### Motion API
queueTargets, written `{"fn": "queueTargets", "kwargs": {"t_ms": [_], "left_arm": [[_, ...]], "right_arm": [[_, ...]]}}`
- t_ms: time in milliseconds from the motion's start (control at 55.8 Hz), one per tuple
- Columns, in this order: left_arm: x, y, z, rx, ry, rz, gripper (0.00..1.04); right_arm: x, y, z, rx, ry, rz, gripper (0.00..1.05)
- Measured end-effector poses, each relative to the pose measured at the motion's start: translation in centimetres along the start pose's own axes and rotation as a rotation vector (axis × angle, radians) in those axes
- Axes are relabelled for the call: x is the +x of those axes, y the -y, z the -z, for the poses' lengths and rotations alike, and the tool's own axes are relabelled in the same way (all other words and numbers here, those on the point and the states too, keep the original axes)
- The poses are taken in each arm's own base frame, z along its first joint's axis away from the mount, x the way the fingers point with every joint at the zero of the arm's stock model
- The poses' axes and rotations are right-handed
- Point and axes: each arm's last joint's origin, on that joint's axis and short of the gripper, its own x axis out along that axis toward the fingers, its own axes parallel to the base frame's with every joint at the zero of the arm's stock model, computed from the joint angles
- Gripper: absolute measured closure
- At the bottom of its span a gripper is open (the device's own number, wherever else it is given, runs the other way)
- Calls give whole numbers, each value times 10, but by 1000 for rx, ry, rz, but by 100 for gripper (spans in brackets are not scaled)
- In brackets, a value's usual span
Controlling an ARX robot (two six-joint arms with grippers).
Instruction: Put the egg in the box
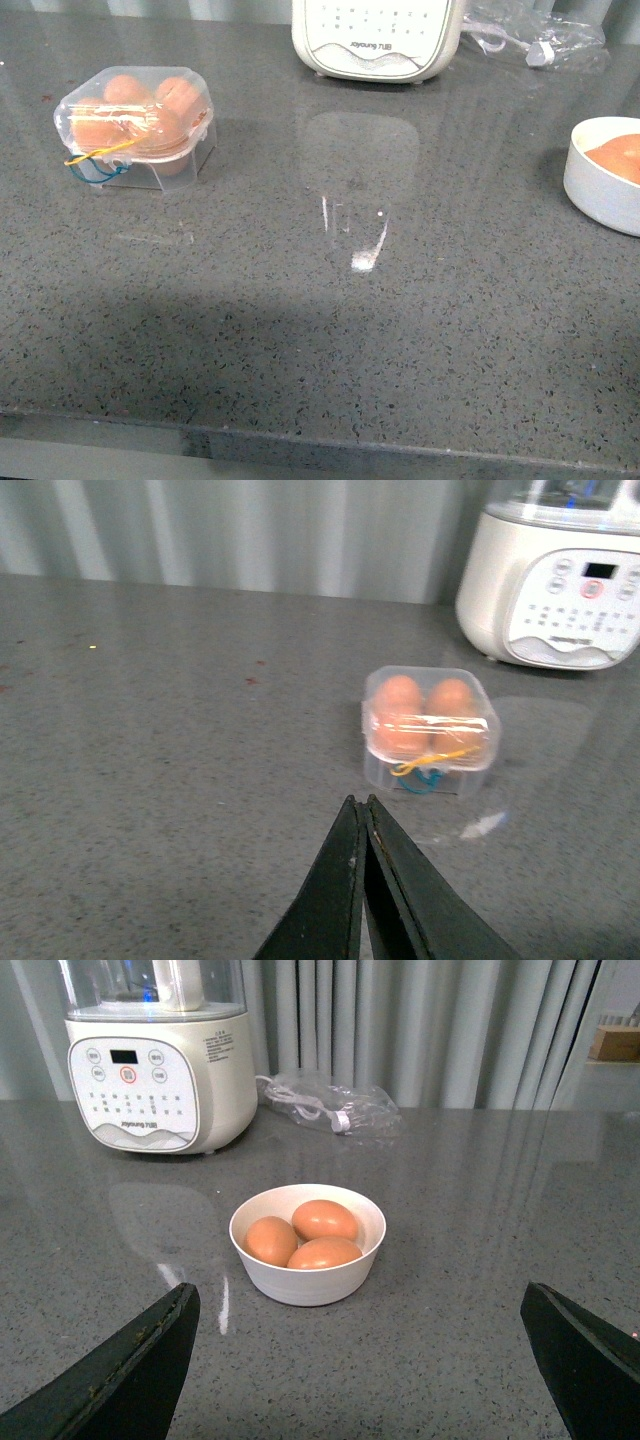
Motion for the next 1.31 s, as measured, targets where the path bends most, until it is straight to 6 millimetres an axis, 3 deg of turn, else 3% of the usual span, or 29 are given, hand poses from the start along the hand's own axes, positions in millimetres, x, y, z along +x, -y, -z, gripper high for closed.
{"fn": "queueTargets", "kwargs": {"t_ms": [574,717,1075,1237,1308], "left_arm": [[-12,1,11,0,35,6,101],[-23,1,14,0,27,6,101],[-24,1,14,0,27,6,101],[-24,1,14,0,27,6,78],[-24,1,14,0,27,6,62]], "right_arm": [[0,0,0,0,0,0,7],[0,0,0,0,0,0,7],[0,0,0,0,0,0,7],[0,0,0,0,0,0,7],[0,0,0,0,0,0,7]]}}
